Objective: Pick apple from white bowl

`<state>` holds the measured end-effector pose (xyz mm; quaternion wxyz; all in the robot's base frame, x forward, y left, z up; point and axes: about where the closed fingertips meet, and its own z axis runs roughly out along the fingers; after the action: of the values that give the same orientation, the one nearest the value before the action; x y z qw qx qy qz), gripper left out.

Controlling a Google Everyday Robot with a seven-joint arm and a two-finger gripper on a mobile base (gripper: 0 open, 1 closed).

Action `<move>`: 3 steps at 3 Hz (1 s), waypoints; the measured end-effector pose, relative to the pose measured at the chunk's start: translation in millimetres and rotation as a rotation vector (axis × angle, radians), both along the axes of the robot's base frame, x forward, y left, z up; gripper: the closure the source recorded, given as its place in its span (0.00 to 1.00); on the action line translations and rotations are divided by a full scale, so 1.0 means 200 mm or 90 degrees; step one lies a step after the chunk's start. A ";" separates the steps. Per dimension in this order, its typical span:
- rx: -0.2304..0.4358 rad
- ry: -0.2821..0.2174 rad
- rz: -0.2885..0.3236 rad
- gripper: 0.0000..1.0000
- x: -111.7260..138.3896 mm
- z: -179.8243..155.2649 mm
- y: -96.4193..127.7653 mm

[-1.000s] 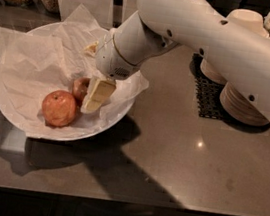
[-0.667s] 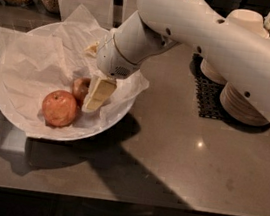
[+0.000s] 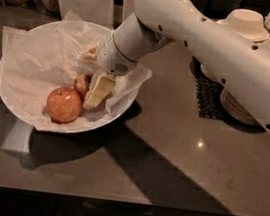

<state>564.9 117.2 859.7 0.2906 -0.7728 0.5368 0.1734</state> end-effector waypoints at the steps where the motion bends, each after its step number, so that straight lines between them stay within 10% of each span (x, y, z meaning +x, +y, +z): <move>1: 0.000 0.001 0.000 0.24 0.00 0.00 0.00; 3: -0.003 0.001 -0.002 0.44 -0.02 0.00 0.01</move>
Offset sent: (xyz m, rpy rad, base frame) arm -0.0096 0.0040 0.0012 -0.0131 -0.0043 -0.0171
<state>561.7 119.7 859.0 0.2889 -0.7727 0.5383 0.1723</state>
